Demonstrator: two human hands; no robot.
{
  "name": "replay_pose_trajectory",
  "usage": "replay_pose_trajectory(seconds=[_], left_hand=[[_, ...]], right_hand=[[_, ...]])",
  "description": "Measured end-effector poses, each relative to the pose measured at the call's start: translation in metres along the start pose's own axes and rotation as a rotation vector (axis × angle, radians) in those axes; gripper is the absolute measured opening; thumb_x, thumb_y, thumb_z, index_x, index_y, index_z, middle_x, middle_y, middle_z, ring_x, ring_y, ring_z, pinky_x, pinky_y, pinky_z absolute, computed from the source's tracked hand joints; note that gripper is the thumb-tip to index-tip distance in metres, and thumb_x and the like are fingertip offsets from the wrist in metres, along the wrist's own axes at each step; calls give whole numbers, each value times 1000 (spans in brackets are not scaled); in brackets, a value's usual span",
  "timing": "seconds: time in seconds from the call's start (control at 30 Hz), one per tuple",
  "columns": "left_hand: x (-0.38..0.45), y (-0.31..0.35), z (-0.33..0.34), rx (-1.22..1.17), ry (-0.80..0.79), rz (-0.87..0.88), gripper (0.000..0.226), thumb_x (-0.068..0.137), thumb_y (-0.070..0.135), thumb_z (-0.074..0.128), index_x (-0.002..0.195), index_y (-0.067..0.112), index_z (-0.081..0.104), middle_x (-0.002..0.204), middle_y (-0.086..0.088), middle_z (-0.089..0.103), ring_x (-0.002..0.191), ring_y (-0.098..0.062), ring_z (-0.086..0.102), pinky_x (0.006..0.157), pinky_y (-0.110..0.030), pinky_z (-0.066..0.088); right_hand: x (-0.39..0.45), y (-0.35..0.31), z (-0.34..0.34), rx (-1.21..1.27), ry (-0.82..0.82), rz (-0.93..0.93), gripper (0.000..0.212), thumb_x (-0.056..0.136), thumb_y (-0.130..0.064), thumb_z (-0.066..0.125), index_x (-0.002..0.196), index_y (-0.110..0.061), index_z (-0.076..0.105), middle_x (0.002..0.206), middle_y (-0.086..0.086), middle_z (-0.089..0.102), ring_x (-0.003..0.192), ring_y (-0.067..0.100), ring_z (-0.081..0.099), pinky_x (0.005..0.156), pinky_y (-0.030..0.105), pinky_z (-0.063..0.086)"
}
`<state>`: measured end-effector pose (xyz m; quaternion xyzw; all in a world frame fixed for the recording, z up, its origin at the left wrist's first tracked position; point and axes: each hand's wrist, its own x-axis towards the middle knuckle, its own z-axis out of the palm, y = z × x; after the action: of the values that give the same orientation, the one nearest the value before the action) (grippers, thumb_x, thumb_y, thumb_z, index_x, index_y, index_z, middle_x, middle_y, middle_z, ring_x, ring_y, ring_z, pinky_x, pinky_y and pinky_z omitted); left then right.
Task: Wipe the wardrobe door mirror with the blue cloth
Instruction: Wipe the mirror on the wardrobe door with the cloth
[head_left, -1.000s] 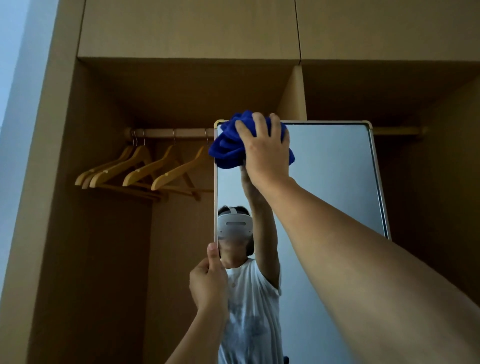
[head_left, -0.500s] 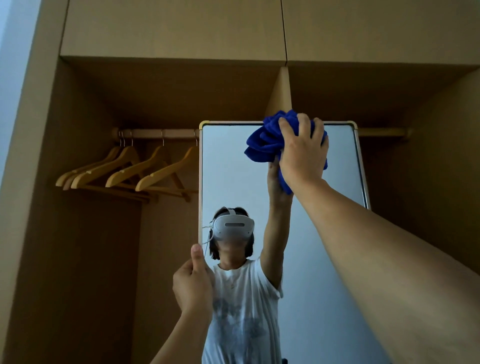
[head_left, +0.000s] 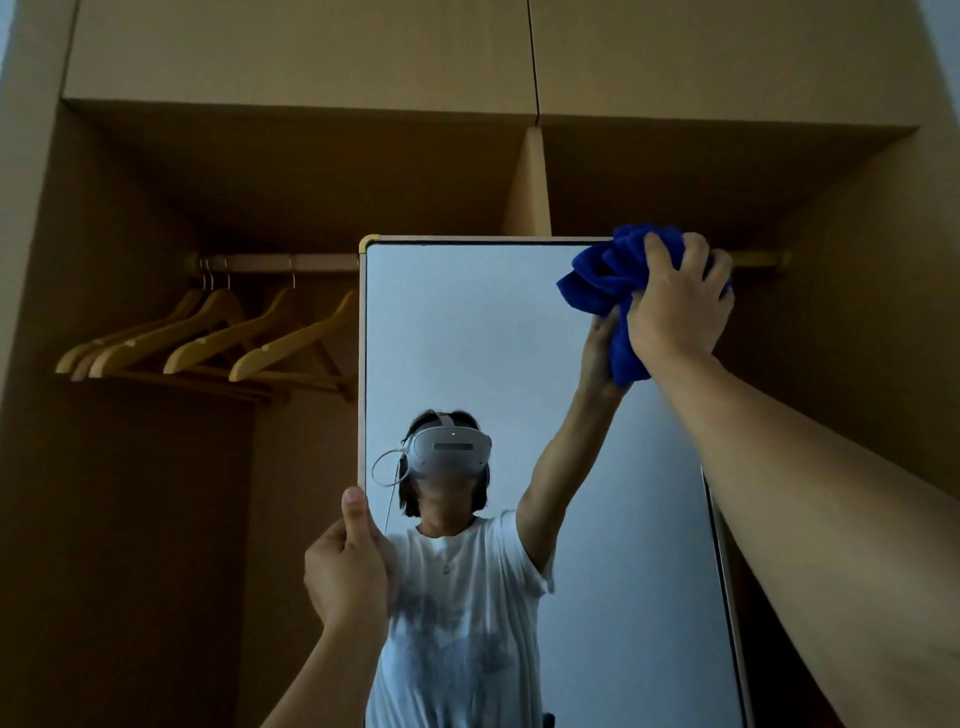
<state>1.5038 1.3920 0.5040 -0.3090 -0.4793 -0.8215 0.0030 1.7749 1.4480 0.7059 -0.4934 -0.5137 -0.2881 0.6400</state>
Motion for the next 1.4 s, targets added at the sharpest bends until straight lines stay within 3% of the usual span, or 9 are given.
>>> replay_pose_trajectory(seconds=[0.3, 0.47, 0.63, 0.73, 0.87, 1.13, 1.23, 1.4], left_hand=[[1, -3, 0, 13, -8, -6, 78, 76, 74, 37, 67, -1, 55, 58, -15, 56, 59, -27, 56, 62, -39, 48], [-3, 2, 0, -6, 7, -5, 74, 86, 66, 40, 70, -5, 52, 52, -9, 50, 50, -21, 48, 54, -33, 42], [-5, 2, 2, -11, 20, -5, 73, 87, 65, 38, 72, -5, 52, 56, -11, 49, 53, -22, 47, 56, -32, 40], [-7, 5, 1, -26, 19, -19, 69, 88, 64, 39, 68, 0, 52, 49, -6, 49, 45, -17, 47, 49, -28, 38], [-6, 6, -1, -38, -4, -35, 69, 88, 63, 40, 72, -3, 53, 60, -11, 51, 58, -22, 49, 56, -32, 38], [-7, 4, -2, -67, -26, -75, 72, 87, 66, 39, 77, -4, 55, 63, -14, 56, 61, -27, 53, 62, -37, 45], [-9, 6, -3, -61, -33, -78, 71, 87, 66, 38, 76, -2, 56, 65, -14, 55, 64, -27, 52, 65, -39, 44], [-7, 12, -12, -86, -112, -134, 58, 87, 63, 42, 71, 9, 55, 69, -15, 54, 66, -25, 51, 64, -35, 42]], right_hand=[[-48, 14, 10, -23, 75, 38, 55, 85, -25, 58, 136, -21, 39, 143, 13, 35, 131, 38, 30, 103, 57, 30], [-83, 24, 11, -43, 52, 56, 59, 83, -28, 58, 138, -21, 38, 145, 12, 34, 133, 37, 29, 105, 56, 30], [-106, 7, 9, -10, 27, 85, 64, 76, -29, 59, 137, -19, 41, 143, 13, 37, 129, 39, 33, 100, 57, 34], [-122, -11, 10, 17, 16, 23, 65, 74, -28, 59, 137, -19, 43, 142, 13, 40, 128, 39, 35, 100, 57, 34], [-144, -40, 13, 81, 19, -64, 67, 69, -25, 61, 134, -19, 47, 140, 13, 43, 126, 38, 37, 98, 57, 35], [-179, -73, 16, 100, 46, -266, 66, 68, -24, 59, 133, -20, 51, 140, 12, 46, 125, 38, 37, 98, 59, 34], [-194, -77, 16, 92, 33, -389, 58, 77, -31, 47, 134, -20, 52, 140, 12, 47, 125, 39, 40, 98, 60, 36], [-178, -74, 13, 79, 36, -596, 55, 75, -33, 55, 128, -20, 59, 133, 13, 54, 120, 41, 49, 94, 60, 40]])
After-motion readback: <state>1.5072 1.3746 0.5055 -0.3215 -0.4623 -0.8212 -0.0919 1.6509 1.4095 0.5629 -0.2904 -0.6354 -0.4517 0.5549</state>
